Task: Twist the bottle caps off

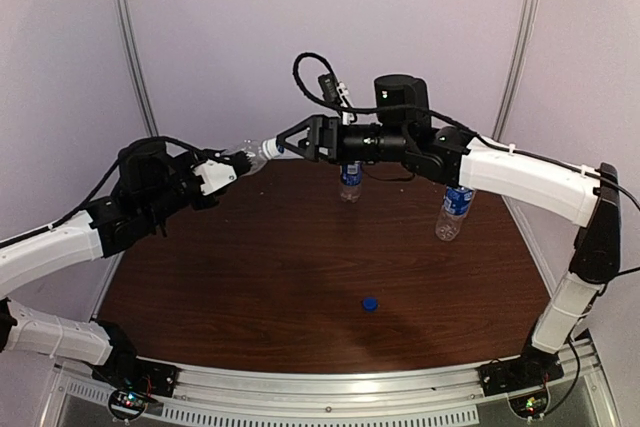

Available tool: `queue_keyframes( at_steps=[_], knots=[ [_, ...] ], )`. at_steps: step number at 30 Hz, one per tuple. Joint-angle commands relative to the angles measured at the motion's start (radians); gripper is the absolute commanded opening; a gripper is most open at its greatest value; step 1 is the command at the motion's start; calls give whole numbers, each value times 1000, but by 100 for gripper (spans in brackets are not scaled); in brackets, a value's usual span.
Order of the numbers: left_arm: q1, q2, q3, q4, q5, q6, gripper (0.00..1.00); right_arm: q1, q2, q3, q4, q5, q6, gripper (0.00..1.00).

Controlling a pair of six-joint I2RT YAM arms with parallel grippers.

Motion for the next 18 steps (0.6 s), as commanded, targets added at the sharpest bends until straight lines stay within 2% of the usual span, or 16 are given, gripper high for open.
queue_keyframes(
  at_steps=[1, 14, 18],
  knots=[
    [0, -8, -24, 126, -46, 73, 23, 14, 34, 68, -52, -78, 76, 80],
    [-2, 8, -17, 114, -38, 84, 23, 17, 84, 110, -43, -119, 72, 48],
    [-2, 10, -17, 113, -43, 89, 23, 20, 89, 114, -43, -134, 72, 45]
  ],
)
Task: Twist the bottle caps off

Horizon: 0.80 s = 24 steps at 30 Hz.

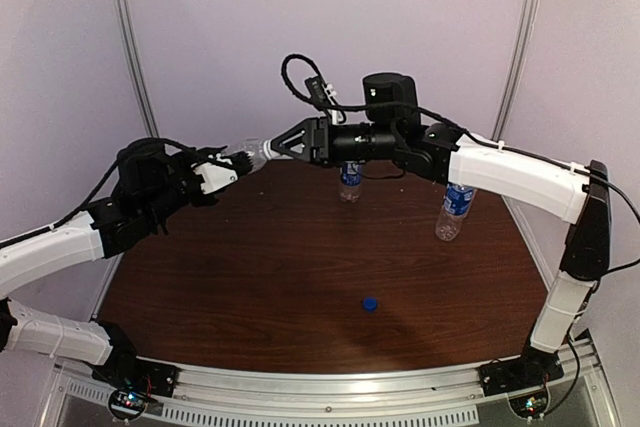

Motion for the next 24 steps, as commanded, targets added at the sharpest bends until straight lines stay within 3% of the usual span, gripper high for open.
queue_keyframes(
  at_steps=[1, 6, 10, 12, 15, 18, 21, 24],
  knots=[
    [-2, 7, -7, 53, -13, 14, 23, 7, 19, 27, -7, -33, 4, 43],
    [-2, 9, -7, 53, -13, 17, 23, 9, 21, 26, -15, -39, 1, 29],
    [-2, 4, -8, 27, 16, 16, 23, 9, 19, 29, -36, -33, -35, 0],
    [-2, 0, 5, -61, 90, -1, 23, 9, 11, 32, -67, -20, -113, 0],
    [-2, -4, 49, -291, 289, -64, 23, 23, -21, 36, -177, 26, -359, 0],
    [-2, -1, 74, -486, 452, -91, 23, 78, -64, 28, -338, 116, -762, 0],
    [-2, -3, 84, -602, 559, -88, 23, 157, -124, -47, -417, 218, -1155, 0],
    [-1, 0, 105, -682, 633, -76, 23, 215, -179, -139, -401, 326, -1447, 0]
  ],
)
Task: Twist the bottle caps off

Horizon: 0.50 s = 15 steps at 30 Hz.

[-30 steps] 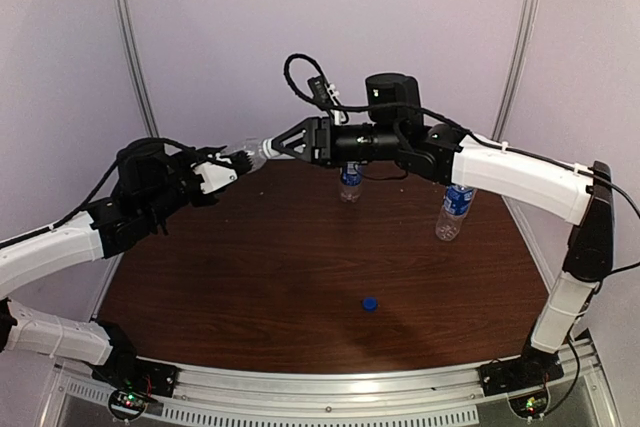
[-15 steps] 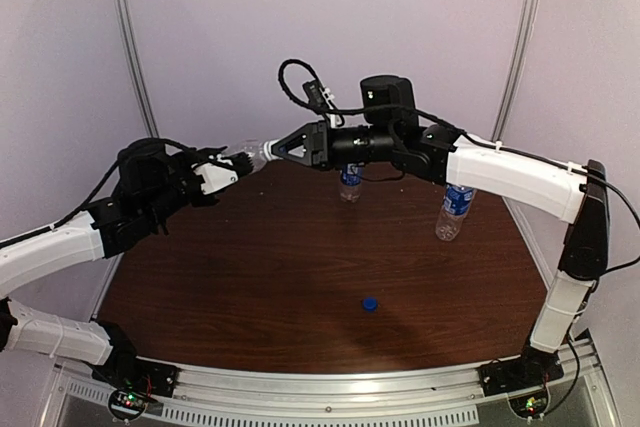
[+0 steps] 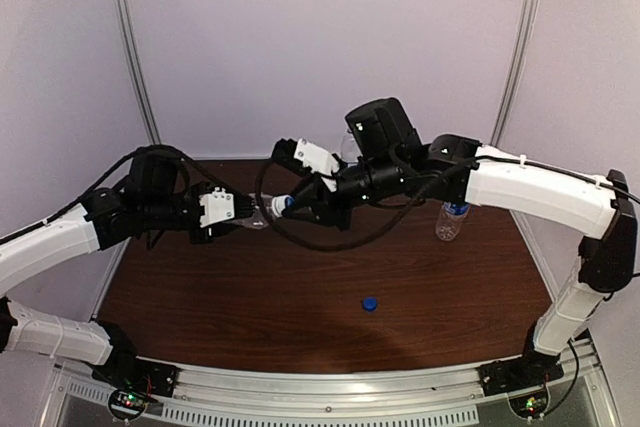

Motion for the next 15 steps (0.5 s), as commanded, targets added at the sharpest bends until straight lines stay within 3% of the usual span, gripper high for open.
queue_keyframes(
  at_steps=[1, 7, 12, 14, 15],
  knots=[
    [-18, 3, 45, -236, 251, 18, 23, 90, -101, -108, -29, 189, -631, 0],
    [-18, 0, 42, -294, 292, 18, 23, 151, -171, -240, 136, 357, -909, 0],
    [-18, 2, 47, -256, 284, -21, 23, 179, -168, -256, 192, 401, -946, 0],
    [-18, 1, 47, -247, 283, -21, 23, 183, -168, -270, 229, 421, -924, 25],
    [-18, 1, 47, -243, 280, -22, 23, 185, -167, -272, 239, 425, -912, 31]
  ],
)
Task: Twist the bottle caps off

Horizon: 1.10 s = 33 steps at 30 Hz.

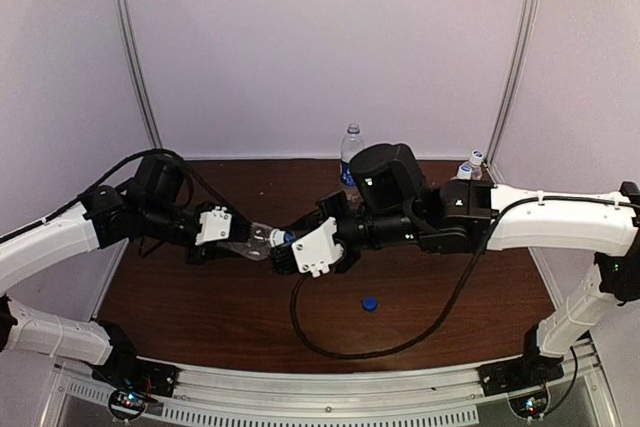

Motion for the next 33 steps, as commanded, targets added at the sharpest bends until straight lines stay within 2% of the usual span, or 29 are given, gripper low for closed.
queue_keyframes(
  at_steps=[1, 2, 3, 4, 7, 8, 11, 13, 15, 18, 22, 27, 33],
  knots=[
    [2, -4, 24, -3, 53, -22, 23, -4, -22, -24, 92, 135, -30, 44],
    [2, -5, 22, 3, 47, -29, 22, -3, -20, -22, 102, 136, 1, 65],
    [2, -8, 19, 12, 38, -36, 22, -4, -20, -19, 118, 139, 41, 92],
    [2, -10, 16, 24, 26, -47, 22, -3, -23, -22, 142, 146, 87, 99],
    [2, -23, -5, 99, -58, -97, 22, -22, -49, -25, 214, 134, 294, 100],
    [2, -27, -19, 145, -109, -120, 22, -42, -61, -18, 216, 82, 389, 100],
    [2, -45, -56, 339, -300, -164, 23, -149, -76, 16, 236, -194, 774, 100],
    [2, -48, -77, 498, -452, -137, 23, -227, -55, 30, 317, -340, 1050, 100],
    [2, -45, -99, 628, -557, -79, 23, -278, -12, 59, 358, -369, 1323, 98],
    [2, -39, -135, 772, -643, 11, 23, -315, 67, 136, 297, -315, 1601, 86],
    [2, -37, -163, 830, -660, 80, 23, -301, 131, 194, 325, -337, 1729, 83],
    [2, -36, -164, 836, -663, 86, 23, -272, 222, 342, 137, -321, 1670, 84],
    [2, -36, -162, 835, -661, 89, 23, -269, 229, 331, 138, -335, 1673, 71]
  ],
)
